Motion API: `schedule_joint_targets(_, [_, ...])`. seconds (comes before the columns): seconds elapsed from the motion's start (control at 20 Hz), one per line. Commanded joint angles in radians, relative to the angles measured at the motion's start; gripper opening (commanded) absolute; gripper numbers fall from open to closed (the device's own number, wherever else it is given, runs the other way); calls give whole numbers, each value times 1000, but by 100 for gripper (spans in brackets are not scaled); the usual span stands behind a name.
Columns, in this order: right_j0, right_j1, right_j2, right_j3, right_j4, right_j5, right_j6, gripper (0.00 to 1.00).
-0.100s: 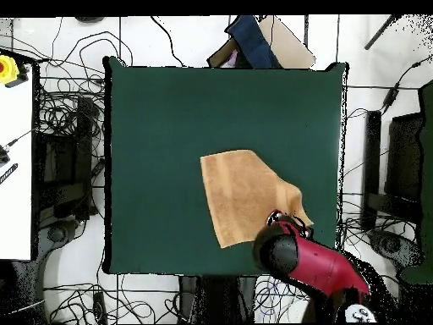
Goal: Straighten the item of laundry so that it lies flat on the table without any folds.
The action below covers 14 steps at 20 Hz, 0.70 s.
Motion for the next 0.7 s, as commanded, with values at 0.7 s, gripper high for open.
schedule_joint_targets(0.7, [18, 82, 174, -71, -68, 69, 66, 0])
